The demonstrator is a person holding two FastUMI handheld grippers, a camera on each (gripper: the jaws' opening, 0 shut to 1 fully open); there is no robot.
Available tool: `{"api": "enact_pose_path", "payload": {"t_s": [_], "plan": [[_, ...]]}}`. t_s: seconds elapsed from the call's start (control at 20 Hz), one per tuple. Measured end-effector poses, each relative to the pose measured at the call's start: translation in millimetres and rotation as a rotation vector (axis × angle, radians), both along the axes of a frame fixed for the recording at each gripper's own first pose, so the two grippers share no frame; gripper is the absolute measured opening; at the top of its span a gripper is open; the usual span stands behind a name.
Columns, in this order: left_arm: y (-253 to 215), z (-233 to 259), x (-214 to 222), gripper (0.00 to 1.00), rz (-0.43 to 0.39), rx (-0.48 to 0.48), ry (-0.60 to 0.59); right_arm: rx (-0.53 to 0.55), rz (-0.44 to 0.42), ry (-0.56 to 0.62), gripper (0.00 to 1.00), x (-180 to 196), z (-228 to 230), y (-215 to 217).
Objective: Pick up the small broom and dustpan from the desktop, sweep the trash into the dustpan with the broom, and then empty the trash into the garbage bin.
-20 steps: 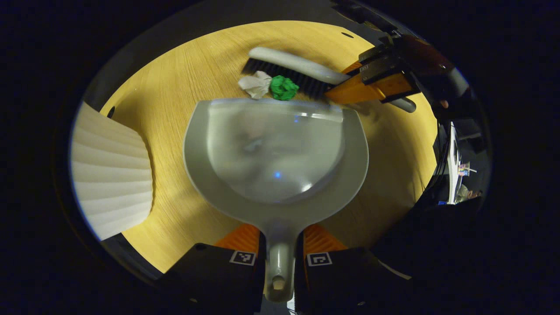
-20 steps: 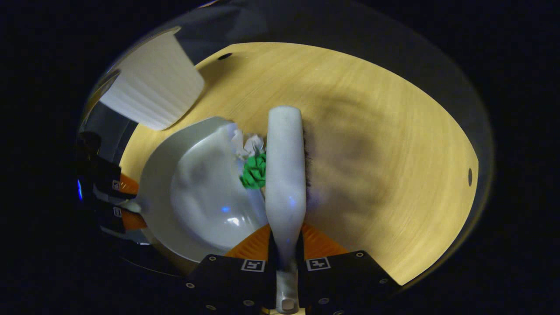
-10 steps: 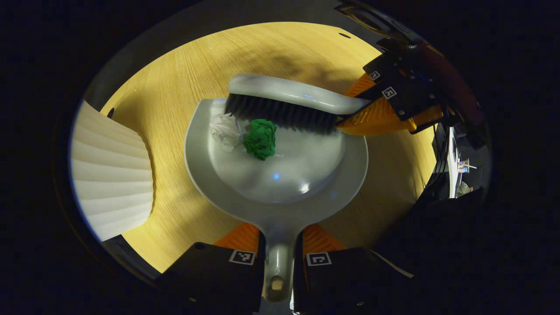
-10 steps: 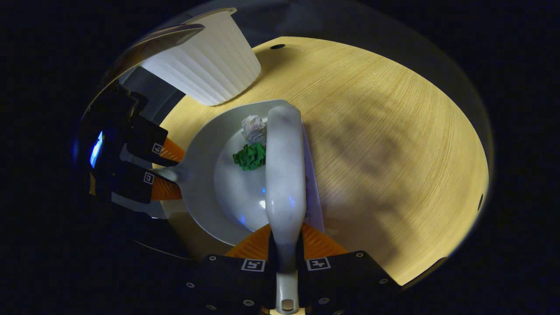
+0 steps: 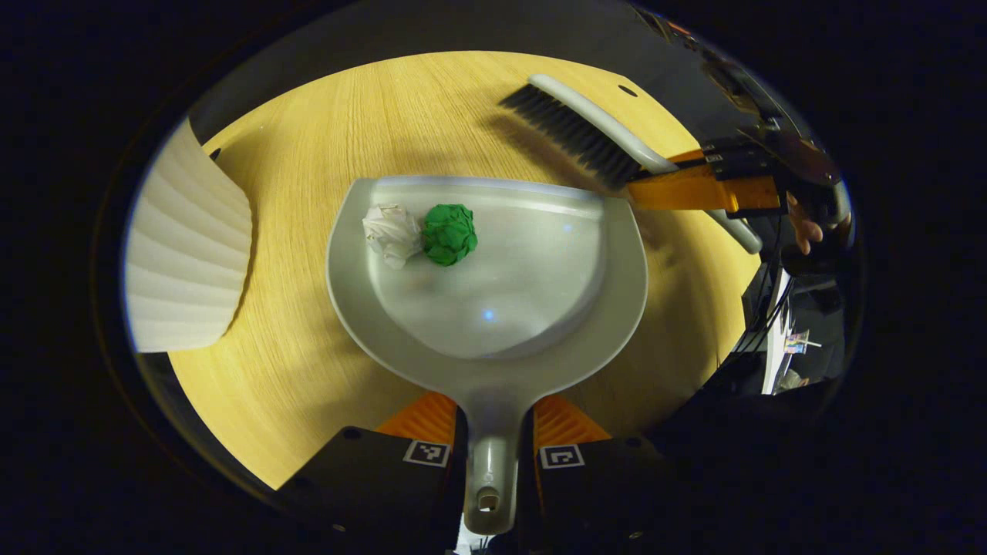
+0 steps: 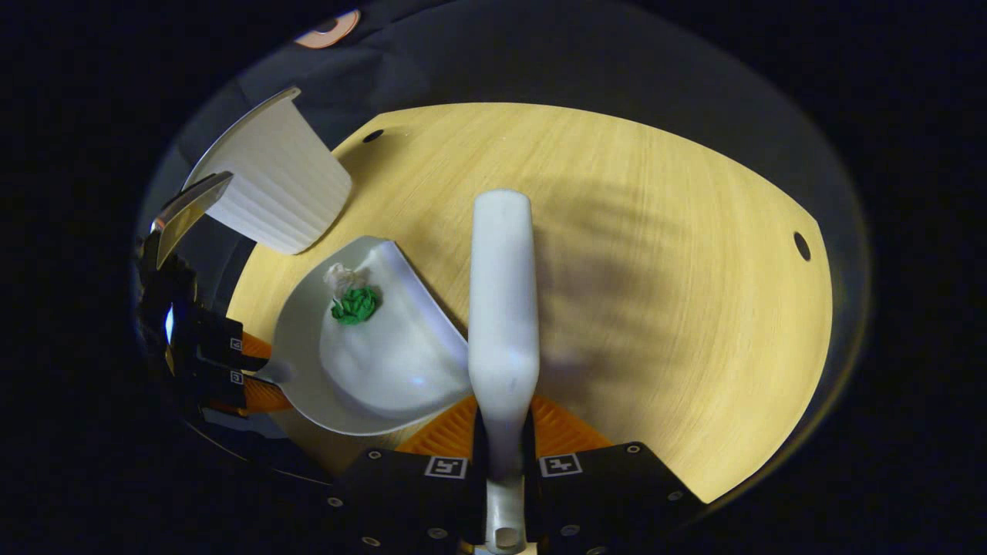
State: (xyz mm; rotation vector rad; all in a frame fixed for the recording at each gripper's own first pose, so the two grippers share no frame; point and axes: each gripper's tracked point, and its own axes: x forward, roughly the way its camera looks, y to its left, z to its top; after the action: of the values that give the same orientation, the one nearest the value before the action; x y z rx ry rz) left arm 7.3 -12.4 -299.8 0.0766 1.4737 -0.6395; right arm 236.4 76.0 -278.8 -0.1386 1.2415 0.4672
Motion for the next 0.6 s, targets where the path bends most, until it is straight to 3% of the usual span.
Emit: {"api": "enact_pose_path", "payload": {"t_s": [0.35, 0.6], "plan": [[4, 7, -9, 0.28, 0.097, 0.068, -0.079, -0.083, -0.184, 0.042, 0.19, -46, -46, -22], [0, 17, -11, 0.28, 0.155, 0.066, -0.165, -0.133, -0.217, 0.032, 0.19, -69, -85, -15]]}}
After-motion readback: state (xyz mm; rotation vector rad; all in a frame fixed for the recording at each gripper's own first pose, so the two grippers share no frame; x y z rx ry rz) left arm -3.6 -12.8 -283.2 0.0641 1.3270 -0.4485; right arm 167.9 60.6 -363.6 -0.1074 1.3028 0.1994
